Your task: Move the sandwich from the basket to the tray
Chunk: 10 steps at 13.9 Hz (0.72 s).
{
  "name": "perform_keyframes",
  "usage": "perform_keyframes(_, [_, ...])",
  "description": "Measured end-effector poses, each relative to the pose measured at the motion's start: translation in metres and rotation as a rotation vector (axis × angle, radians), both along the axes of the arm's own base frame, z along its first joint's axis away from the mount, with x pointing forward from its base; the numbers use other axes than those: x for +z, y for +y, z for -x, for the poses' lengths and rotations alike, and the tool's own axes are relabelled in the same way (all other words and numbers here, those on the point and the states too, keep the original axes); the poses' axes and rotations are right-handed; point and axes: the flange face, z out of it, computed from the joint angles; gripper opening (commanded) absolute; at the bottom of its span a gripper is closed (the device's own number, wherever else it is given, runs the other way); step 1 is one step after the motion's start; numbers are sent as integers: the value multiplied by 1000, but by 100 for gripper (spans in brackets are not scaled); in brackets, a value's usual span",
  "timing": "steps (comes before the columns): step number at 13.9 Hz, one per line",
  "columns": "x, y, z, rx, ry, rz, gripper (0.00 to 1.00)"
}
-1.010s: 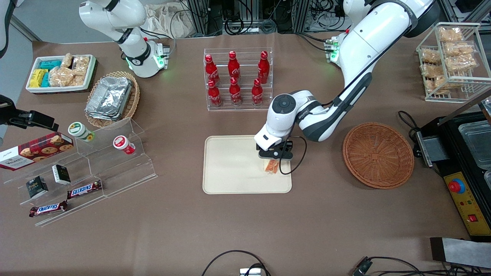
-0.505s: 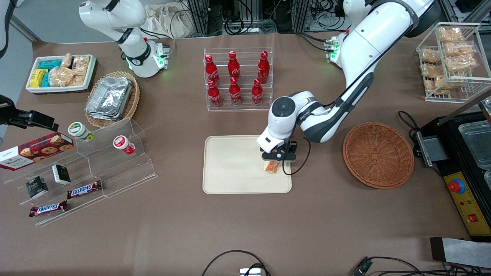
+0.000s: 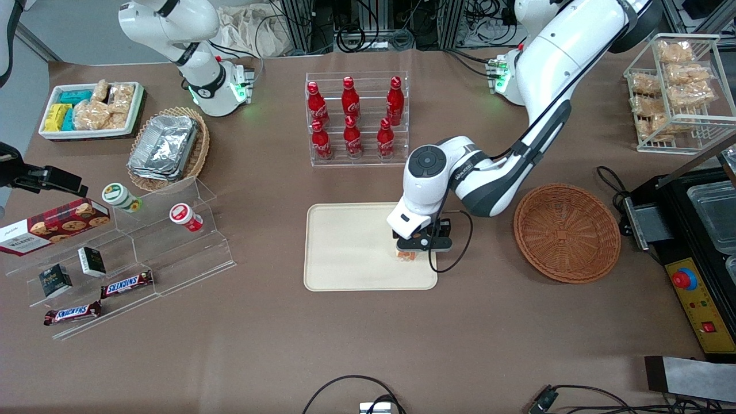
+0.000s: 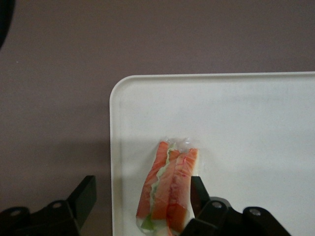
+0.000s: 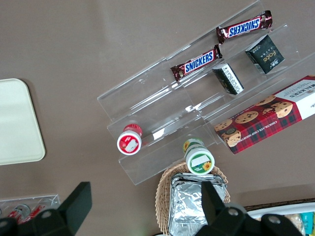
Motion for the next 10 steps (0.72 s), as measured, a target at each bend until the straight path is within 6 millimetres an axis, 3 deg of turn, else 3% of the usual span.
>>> perform_keyframes(2, [12,1,-5,27,0,16,100])
perform_keyframes(10, [118,60,-64,270,-6,-83,100])
